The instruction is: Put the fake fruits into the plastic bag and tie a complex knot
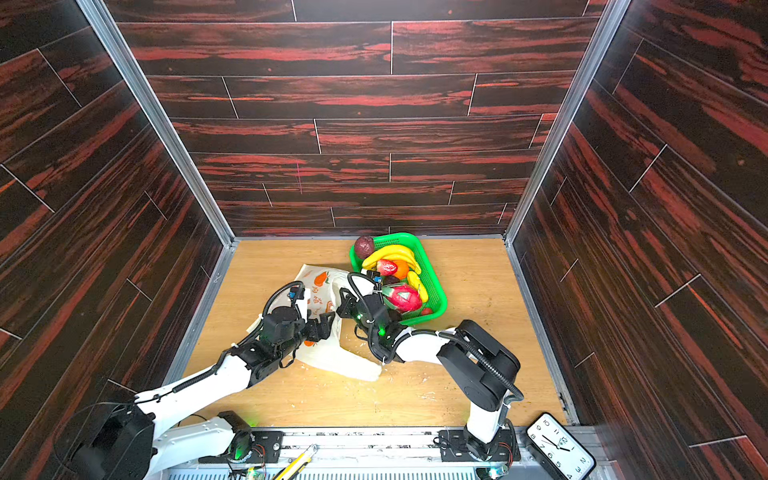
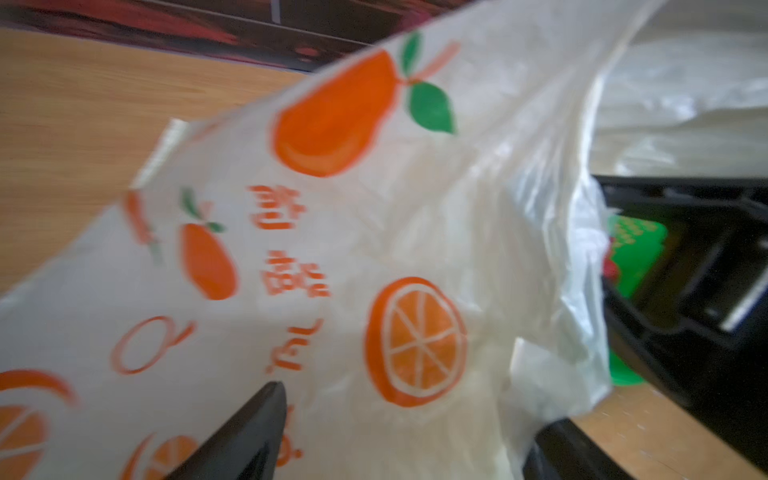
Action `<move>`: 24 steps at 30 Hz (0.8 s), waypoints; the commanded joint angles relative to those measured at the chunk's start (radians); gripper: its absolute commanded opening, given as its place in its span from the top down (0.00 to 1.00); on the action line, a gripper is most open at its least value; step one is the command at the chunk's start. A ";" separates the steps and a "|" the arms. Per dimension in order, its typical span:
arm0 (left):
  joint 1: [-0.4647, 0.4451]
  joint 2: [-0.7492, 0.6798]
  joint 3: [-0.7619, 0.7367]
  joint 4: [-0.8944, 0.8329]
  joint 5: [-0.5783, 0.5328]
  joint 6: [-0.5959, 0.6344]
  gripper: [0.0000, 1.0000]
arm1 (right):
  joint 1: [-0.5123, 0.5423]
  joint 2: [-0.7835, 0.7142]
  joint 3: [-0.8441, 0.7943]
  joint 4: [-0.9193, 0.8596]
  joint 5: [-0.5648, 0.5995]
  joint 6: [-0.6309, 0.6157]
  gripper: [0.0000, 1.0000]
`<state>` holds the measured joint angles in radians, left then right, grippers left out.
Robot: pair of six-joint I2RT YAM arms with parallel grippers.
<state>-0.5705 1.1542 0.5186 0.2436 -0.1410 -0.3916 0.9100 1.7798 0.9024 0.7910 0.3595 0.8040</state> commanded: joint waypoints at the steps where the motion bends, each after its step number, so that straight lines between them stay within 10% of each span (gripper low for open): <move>1: -0.002 -0.017 0.025 -0.041 -0.079 0.021 0.13 | 0.010 -0.050 -0.011 -0.011 0.015 0.012 1.00; 9: -0.002 0.044 0.035 0.051 0.147 0.022 0.11 | 0.009 -0.043 -0.001 -0.013 0.005 0.014 1.00; 17: -0.003 0.102 0.029 0.114 0.095 -0.037 0.11 | 0.011 -0.043 -0.005 -0.013 0.001 0.031 1.00; 24: -0.003 0.122 0.052 0.083 0.046 -0.031 0.35 | 0.012 -0.045 -0.006 -0.018 0.000 0.035 1.00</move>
<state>-0.5709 1.2682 0.5365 0.3244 -0.0677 -0.4229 0.9142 1.7798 0.9001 0.7723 0.3576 0.8150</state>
